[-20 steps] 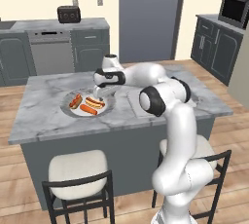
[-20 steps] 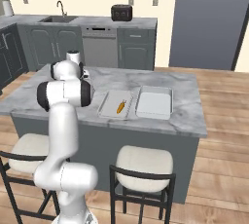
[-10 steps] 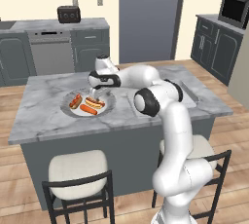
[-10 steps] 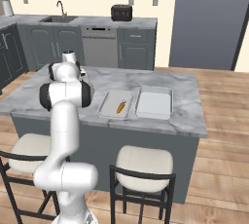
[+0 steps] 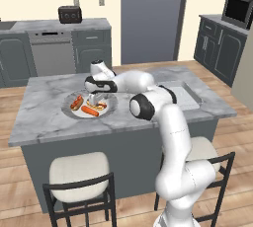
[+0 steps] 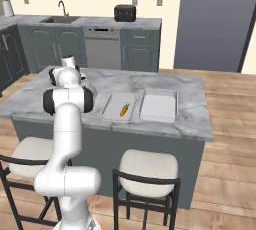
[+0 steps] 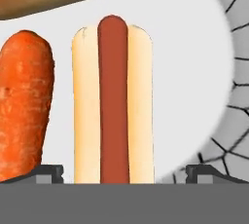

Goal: Place one cooked food and one vegetable from the large plate to each tupperware container.

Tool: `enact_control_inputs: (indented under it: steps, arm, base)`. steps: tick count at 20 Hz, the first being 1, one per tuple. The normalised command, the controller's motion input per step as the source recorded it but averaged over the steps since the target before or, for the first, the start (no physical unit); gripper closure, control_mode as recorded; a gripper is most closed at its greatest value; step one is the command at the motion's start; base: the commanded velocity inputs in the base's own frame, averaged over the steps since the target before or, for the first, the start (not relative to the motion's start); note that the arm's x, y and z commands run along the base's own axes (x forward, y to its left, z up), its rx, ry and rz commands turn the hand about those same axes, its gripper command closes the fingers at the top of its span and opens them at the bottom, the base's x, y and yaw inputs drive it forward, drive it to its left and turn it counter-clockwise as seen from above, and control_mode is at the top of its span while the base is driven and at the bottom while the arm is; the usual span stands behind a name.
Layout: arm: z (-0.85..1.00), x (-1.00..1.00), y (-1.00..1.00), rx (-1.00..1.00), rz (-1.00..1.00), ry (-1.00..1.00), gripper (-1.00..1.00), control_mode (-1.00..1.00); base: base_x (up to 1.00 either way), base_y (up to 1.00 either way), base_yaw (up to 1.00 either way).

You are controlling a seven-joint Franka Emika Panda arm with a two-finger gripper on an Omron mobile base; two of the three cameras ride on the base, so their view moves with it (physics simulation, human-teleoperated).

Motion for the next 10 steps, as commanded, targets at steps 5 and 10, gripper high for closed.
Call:
enact_control_inputs:
  steps: [5,10]
  arm:
    - [-0.21,0.17,0.07,-0.01,0.09,0.21,-1.0,-1.0]
    - [-0.11,0.17,0.08,0.0,0.03,0.14,-1.0,-1.0]
  base:
    - [0.0,0.0,0.0]
    - [0.0,0.0,0.0]
